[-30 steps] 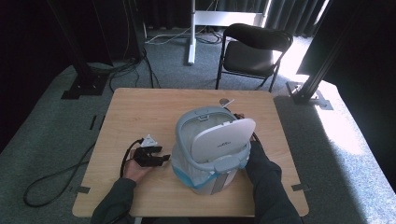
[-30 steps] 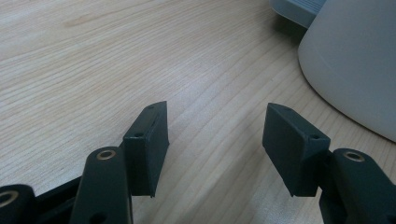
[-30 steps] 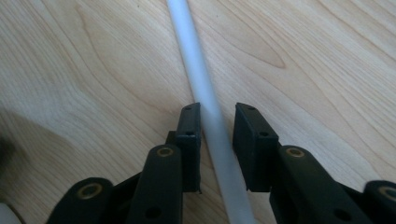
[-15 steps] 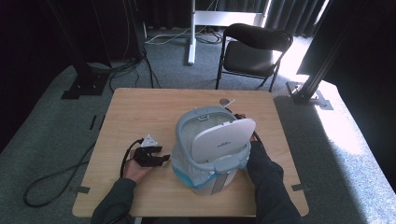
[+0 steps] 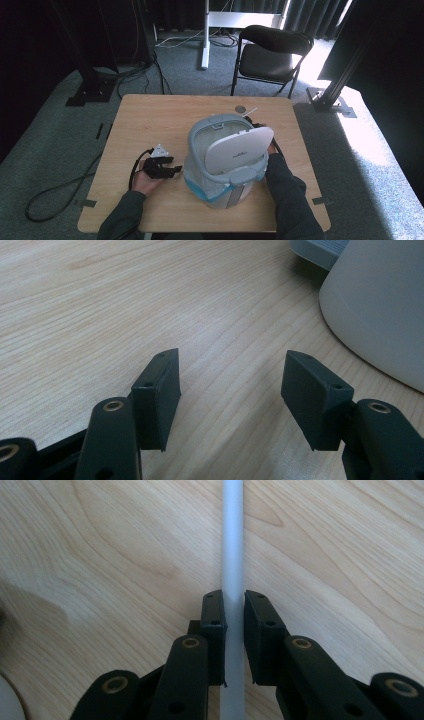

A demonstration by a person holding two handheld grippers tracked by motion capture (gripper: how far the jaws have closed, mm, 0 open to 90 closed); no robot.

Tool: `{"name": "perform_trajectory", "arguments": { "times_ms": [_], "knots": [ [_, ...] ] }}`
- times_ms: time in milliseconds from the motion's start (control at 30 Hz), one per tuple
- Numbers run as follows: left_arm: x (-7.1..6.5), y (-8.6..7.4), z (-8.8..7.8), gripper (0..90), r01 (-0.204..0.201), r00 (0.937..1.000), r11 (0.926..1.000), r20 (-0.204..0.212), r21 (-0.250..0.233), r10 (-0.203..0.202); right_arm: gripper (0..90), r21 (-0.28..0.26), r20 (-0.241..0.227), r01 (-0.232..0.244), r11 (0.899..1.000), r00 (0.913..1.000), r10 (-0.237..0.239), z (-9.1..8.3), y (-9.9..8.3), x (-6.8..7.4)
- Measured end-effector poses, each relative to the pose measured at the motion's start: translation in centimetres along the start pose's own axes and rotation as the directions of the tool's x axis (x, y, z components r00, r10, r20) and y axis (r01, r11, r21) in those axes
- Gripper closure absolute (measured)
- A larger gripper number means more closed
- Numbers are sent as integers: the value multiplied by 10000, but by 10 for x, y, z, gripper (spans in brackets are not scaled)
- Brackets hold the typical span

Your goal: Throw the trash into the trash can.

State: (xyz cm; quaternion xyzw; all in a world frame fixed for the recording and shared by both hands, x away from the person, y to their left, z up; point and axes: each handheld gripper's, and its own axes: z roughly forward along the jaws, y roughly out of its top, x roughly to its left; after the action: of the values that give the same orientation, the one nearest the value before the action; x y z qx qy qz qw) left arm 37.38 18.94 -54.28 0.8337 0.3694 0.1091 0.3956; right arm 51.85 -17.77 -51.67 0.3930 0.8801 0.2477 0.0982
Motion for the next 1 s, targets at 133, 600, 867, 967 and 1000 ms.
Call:
{"name": "perform_trajectory", "arguments": {
  "times_ms": [133,600,867,967,1000],
  "knots": [
    [0,0,0,409,0,10000,10000,-14,1,0,796,-371,-59,-155,9992,9999,153,-9,-3,-4],
    [0,0,0,409,0,10000,10000,-18,6,0,796,-1604,-97,-407,9862,9992,397,-50,-11,-13],
    [0,0,0,409,4,10000,10000,-15,0,-4,796,-2574,-236,-582,9645,9983,539,-79,-13,-19],
    [0,0,0,409,5,10000,10000,-15,1,-5,796,-2787,-230,-575,9587,9983,532,-87,-14,-20],
    [0,0,0,409,4,10000,10000,-20,3,-3,796,-2848,-253,-597,9567,9982,547,-89,-14,-20]
  ]
}}
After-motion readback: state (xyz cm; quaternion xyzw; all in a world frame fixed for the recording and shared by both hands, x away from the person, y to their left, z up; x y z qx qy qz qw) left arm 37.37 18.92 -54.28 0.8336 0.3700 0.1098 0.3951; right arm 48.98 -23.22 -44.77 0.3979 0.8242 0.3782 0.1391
